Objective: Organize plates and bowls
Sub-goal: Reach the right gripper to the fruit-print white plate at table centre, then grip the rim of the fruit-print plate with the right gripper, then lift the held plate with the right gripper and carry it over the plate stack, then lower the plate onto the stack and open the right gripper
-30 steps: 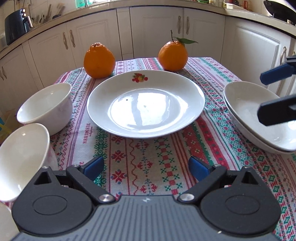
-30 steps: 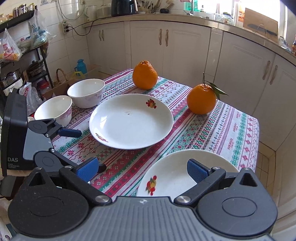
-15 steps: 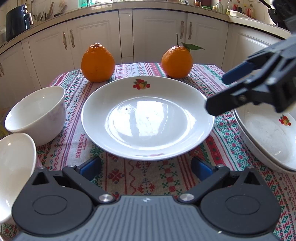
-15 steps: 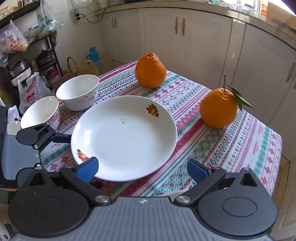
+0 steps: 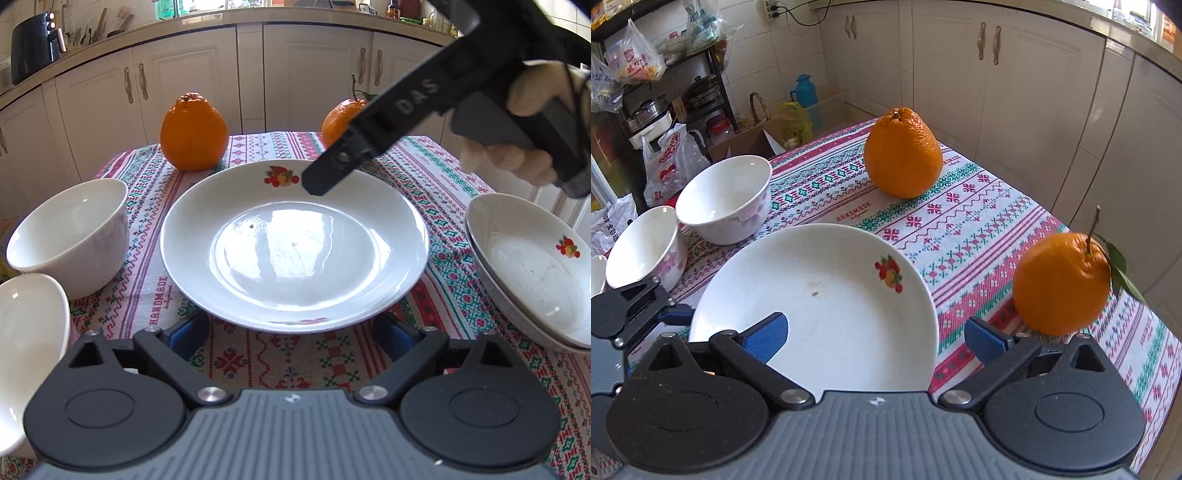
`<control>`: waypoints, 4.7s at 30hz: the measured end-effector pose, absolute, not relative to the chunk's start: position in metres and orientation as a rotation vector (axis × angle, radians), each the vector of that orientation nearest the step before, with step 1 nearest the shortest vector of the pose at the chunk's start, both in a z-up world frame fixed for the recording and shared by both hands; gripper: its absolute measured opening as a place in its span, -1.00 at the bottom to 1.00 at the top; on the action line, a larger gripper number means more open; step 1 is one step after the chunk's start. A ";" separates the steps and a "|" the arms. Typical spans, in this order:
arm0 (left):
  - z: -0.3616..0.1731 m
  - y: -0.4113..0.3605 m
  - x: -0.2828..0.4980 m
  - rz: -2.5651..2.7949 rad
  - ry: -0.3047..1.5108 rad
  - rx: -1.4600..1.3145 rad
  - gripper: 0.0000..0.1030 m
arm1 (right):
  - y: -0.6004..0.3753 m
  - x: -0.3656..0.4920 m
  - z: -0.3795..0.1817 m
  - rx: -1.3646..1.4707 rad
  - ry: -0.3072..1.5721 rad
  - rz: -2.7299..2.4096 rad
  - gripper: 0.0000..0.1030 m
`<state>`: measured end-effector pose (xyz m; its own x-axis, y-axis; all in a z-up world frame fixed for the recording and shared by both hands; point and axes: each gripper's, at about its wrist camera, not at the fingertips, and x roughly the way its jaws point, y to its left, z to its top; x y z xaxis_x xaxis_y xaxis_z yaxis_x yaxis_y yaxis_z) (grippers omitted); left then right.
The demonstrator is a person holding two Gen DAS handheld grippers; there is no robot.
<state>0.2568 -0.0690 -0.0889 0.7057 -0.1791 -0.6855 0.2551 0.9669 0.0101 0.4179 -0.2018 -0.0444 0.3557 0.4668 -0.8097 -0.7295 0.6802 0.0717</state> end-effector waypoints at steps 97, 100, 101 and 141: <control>-0.050 -0.157 0.189 -0.665 0.704 0.336 0.61 | -0.364 0.305 -0.016 -0.031 0.940 0.620 0.18; -0.053 -0.163 0.189 -0.673 0.712 0.346 0.61 | -0.373 0.301 -0.021 -0.016 0.944 0.604 0.18; -0.054 -0.164 0.190 -0.675 0.716 0.347 0.61 | -0.375 0.300 -0.023 -0.013 0.944 0.601 0.18; -0.060 -0.180 0.197 -0.726 0.753 0.364 0.67 | -0.415 0.270 -0.040 0.043 0.950 0.513 0.20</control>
